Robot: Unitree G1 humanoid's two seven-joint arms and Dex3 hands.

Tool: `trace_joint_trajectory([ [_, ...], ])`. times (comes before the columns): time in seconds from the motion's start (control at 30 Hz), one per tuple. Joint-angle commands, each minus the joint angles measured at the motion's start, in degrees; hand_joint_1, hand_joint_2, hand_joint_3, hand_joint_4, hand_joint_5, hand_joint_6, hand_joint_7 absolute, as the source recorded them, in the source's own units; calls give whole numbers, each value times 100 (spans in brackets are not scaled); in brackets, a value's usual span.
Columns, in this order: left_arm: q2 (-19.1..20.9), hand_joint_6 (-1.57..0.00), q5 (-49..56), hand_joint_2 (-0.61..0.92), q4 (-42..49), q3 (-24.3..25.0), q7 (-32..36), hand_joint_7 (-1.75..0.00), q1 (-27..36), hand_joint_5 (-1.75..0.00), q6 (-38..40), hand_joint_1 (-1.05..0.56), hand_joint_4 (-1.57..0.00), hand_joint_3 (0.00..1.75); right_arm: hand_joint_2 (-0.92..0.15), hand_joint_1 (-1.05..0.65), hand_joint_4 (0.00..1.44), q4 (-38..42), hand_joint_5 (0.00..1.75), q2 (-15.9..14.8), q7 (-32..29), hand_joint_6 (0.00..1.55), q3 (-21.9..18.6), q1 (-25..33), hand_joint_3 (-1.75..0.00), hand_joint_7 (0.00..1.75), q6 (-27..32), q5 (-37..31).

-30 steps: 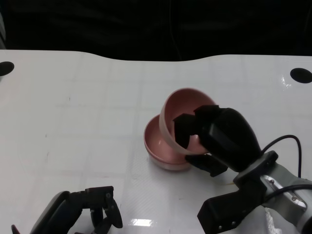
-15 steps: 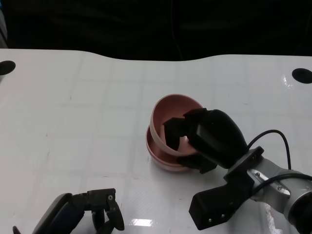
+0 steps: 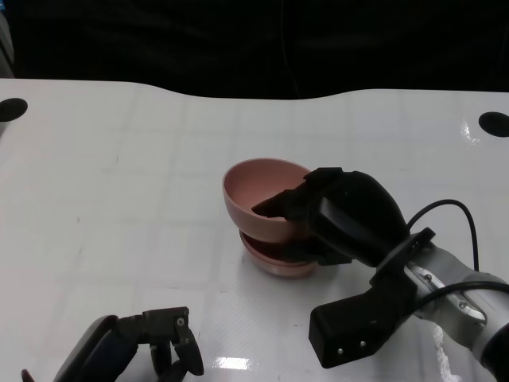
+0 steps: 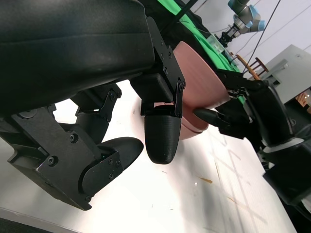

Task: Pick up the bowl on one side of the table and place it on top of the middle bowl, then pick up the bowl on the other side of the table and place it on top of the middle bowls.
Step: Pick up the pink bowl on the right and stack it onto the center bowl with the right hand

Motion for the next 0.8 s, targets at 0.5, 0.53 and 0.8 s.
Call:
trace_joint_trajectory([
  [0.5, 87, -81, -96, 44, -46, 28, -71, -141, 49, -172, 41, -12, -81, 127, -92, -66, 50, -1846, 34, -678, 904, 62, -556, 888, -33, 0, 330, 301],
  [0.53, 87, -81, -100, 44, -46, 28, -72, -141, 48, -173, 38, -12, -81, 127, -92, -66, 49, -1870, 33, -706, 982, 60, -549, 910, -34, 0, 358, 289],
  [0.8, 95, -81, -79, 44, -29, 38, -61, -142, 39, -173, -6, -12, -81, 128, -92, -74, 30, -1905, 24, -780, 1531, 44, -462, 998, -32, 0, 583, 216],
])
